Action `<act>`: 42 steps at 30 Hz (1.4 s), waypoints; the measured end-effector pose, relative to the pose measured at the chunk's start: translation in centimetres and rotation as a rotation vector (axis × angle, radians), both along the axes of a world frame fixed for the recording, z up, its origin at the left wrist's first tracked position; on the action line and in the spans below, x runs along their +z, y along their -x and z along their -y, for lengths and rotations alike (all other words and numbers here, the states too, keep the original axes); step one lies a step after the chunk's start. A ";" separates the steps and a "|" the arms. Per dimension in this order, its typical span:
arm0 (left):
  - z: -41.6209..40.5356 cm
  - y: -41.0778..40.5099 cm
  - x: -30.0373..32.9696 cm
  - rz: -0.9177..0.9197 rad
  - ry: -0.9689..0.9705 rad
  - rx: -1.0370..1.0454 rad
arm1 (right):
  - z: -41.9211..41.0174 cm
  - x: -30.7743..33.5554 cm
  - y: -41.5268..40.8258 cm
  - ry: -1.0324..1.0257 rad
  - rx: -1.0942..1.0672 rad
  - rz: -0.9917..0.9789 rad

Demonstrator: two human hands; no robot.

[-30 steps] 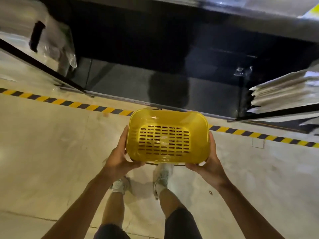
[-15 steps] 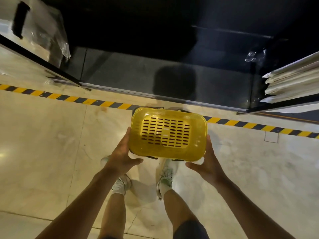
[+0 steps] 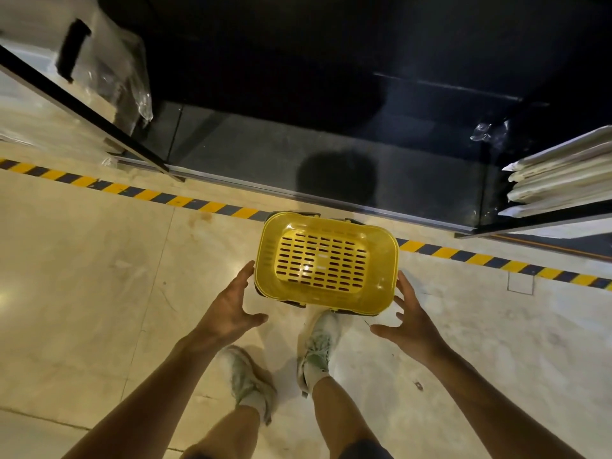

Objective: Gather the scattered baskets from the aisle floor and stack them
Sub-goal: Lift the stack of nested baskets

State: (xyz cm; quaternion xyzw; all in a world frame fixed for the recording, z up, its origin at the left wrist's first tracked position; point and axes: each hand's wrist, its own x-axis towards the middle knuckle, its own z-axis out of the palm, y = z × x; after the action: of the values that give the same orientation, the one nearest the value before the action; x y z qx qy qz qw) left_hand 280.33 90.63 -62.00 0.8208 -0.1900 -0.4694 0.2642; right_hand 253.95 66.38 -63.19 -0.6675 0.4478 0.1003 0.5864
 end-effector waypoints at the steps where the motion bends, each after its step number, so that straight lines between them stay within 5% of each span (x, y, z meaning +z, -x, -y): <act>1: -0.6 0.2 -0.3 -0.011 -0.017 0.006 | -0.1 -0.3 0.5 -0.013 -0.017 -0.055; 12: -9.4 3.1 -8.6 -0.088 -0.024 -0.012 | -6.0 -6.6 6.8 -0.113 -0.160 -0.121; 22: -7.8 0.8 -27.2 -0.037 0.091 -0.017 | -5.8 -21.6 4.6 0.003 -0.165 -0.054; 30: -3.5 -0.9 -40.3 0.027 0.376 -0.161 | -4.5 -31.0 1.6 0.194 -0.148 0.032; 42: 0.2 -1.9 -42.4 0.087 0.252 -0.131 | -4.9 -33.9 0.7 0.357 -0.094 0.193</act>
State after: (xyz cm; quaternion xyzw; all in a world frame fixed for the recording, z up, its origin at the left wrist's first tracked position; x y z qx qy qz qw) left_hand 282.27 90.40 -104.45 0.7868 -0.3117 -0.4219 0.3254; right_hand 253.28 71.23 -97.07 -0.7457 0.4309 -0.0726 0.5029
